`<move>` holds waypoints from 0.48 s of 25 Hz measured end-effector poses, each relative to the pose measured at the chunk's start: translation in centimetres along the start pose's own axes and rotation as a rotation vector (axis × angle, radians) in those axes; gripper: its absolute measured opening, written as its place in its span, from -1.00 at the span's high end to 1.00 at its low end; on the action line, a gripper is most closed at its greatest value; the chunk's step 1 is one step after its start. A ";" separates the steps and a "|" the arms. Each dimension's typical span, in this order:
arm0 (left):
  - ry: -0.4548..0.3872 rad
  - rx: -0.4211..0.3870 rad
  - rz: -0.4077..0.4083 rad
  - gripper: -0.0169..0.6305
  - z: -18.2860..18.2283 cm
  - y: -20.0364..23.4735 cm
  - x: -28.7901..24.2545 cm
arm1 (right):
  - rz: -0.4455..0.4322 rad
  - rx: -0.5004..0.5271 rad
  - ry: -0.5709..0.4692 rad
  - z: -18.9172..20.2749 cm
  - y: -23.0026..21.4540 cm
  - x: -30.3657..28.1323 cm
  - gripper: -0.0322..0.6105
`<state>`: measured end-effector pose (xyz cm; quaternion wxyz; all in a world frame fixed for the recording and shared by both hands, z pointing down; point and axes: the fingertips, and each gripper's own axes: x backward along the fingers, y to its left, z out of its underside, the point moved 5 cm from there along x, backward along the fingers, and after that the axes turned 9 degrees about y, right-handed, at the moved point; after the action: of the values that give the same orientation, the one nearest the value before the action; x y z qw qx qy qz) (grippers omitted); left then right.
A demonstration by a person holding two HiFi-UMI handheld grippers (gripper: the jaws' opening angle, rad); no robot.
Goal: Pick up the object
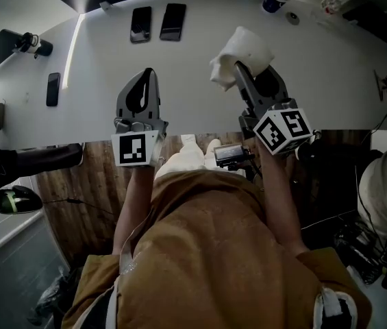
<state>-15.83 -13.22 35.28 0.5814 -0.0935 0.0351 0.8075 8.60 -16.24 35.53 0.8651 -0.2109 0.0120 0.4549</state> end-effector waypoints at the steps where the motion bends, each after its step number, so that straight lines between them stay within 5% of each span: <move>1: 0.002 -0.005 -0.004 0.93 -0.2 0.1 0.0 | 0.007 0.010 -0.003 -0.2 0.2 0.1 0.30; 12: 0.012 -0.021 -0.032 0.93 -2.1 1.2 -0.5 | 0.078 0.082 -0.050 -2.6 0.4 1.2 0.30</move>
<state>-16.62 -14.42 33.30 0.5931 -0.1050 0.0286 0.7977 9.42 -16.03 32.75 0.8548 -0.1634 0.0171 0.4923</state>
